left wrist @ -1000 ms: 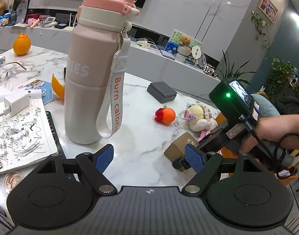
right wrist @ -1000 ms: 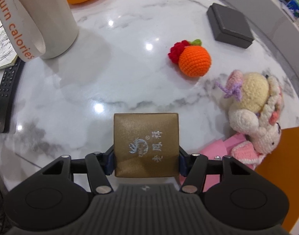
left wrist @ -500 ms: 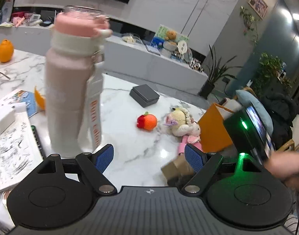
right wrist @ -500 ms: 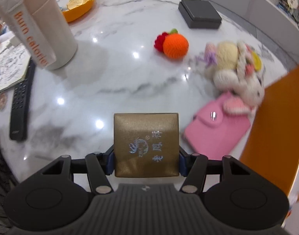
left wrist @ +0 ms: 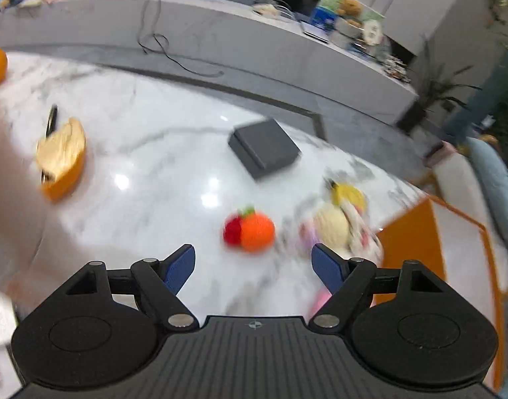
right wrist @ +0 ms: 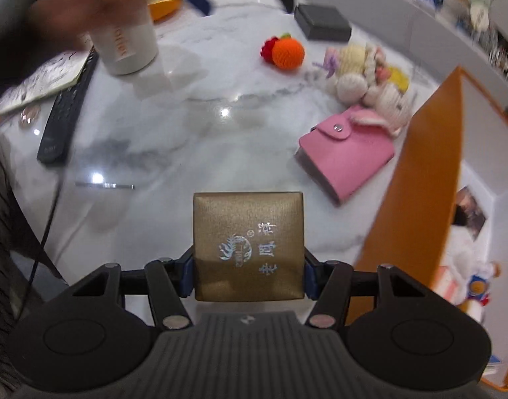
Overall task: Organize objects
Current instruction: 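Lift the gold box with the right gripper while the left gripper moves to the crocheted orange, then close the left gripper on the crocheted orange and lift it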
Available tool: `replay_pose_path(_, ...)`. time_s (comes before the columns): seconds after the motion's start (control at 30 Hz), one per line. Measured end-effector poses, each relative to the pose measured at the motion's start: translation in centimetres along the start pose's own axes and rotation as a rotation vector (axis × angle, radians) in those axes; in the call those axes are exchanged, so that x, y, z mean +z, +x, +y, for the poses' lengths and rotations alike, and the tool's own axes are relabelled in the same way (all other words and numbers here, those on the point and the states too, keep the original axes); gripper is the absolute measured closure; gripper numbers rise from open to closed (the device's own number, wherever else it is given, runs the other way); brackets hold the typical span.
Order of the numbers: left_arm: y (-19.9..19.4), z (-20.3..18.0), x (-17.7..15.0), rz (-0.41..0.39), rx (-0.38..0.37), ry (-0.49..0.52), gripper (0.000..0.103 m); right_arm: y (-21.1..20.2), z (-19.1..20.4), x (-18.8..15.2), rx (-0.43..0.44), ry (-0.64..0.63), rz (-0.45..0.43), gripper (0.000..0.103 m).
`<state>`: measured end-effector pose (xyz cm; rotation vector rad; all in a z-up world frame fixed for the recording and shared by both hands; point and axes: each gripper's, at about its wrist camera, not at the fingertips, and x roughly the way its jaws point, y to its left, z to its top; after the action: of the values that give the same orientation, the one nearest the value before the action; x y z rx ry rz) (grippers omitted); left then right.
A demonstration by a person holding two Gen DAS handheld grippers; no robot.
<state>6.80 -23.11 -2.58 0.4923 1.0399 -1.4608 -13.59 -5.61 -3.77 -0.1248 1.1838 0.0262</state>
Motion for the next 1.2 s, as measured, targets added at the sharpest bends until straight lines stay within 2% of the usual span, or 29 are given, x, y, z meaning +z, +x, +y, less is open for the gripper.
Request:
replay_pose_path(0.07, 1.7, -0.6, 1.2, 0.043, 0.024, -0.001, 0.012, -0.3, -0.2, -0.9, 0.044, 0.025, 0.0, 0.042)
replay_pose_path(0.23, 4.9, -0.7, 3.6, 0.166, 0.012, -0.066, 0.014, 0.0, 0.0, -2.4, 0.128, 0.045, -0.006, 0.042)
replay_pose_path(0.33, 7.1, -1.2, 4.4, 0.224, 0.014, -0.015, 0.015, 0.2, -0.3, -2.8, 0.152, 0.081, -0.037, 0.042)
replay_pose_path(0.43, 9.3, -1.5, 4.5, 0.291, -0.018, 0.092, 0.023, -0.3, 0.0, -3.0, 0.123, 0.062, -0.085, 0.042)
replay_pose_path(0.57, 9.6, -1.6, 4.1, 0.258, -0.006, 0.234, 0.023, -1.1, -0.1, -2.9, 0.141, 0.073, -0.125, 0.042)
replay_pose_path(0.63, 10.0, -1.5, 3.9, 0.294, -0.043, 0.255, 0.021, -1.3, 0.1, -2.8, 0.146, 0.064, -0.138, 0.042)
replay_pose_path(0.7, 10.3, -1.3, 3.7, 0.318, -0.06, 0.251, 0.019, -1.2, 0.2, -2.5, 0.15, 0.064, -0.141, 0.042)
replay_pose_path(0.9, 11.3, -0.9, 3.5, 0.331, -0.045, 0.258, 0.02, -0.6, 0.3, -2.2, 0.155, 0.079, -0.13, 0.042)
replay_pose_path(1.13, 11.8, -0.5, 3.6, 0.332, -0.052, 0.256, 0.021, 0.3, 0.3, -2.2, 0.165, 0.068, -0.089, 0.042)
replay_pose_path(1.2, 11.9, -0.4, 3.7, 0.335, -0.059, 0.253, 0.024, 0.4, 0.4, -2.2, 0.171, 0.068, -0.085, 0.042)
